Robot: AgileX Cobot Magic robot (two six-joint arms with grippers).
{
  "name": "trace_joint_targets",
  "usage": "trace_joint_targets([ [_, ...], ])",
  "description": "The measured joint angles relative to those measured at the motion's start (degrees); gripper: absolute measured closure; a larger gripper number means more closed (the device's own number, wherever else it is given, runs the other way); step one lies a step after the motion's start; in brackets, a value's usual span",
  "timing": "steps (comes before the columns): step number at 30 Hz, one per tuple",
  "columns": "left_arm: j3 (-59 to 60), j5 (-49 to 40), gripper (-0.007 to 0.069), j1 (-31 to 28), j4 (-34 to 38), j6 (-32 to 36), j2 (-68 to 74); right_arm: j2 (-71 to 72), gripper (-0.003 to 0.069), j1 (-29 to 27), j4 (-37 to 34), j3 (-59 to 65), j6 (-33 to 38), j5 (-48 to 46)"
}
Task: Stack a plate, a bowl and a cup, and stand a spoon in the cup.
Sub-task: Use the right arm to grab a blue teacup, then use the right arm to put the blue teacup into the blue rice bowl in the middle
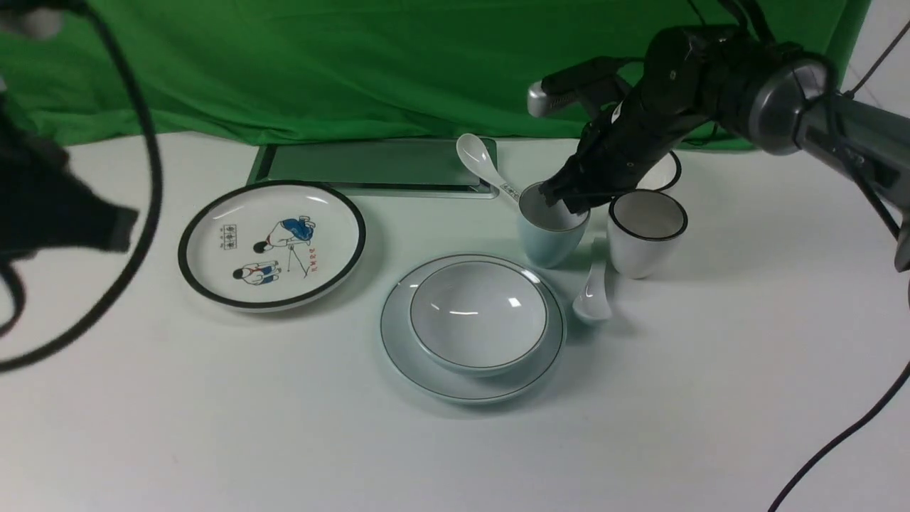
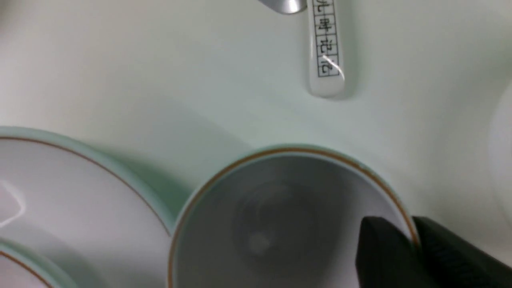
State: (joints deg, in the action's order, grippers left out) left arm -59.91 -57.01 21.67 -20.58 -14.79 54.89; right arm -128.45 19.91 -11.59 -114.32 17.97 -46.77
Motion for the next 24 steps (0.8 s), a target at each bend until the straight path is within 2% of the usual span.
trace_joint_targets([
  [7, 17.10, 5.77, 0.0632, 0.00, -0.97, -5.00, -9.86, 7.51, 0.0578, 2.07, -0.84, 0.00, 0.58, -6.38],
  [12, 28.67, 14.96, 0.0632, -0.05, -1.03, -8.98, -12.71, 8.49, 0.0578, 9.13, -1.59, 0.31, 0.25, -10.89],
  [18, 30.36, 19.76, 0.0632, -0.05, 0.36, -9.36, -12.03, 3.76, 0.0578, 11.54, -1.61, 1.01, -1.52, -15.37],
  [24, 30.36, 20.95, 0.0632, -0.05, 0.96, -9.36, -12.03, 2.66, 0.0578, 11.54, -0.68, 1.09, -2.74, -14.91],
])
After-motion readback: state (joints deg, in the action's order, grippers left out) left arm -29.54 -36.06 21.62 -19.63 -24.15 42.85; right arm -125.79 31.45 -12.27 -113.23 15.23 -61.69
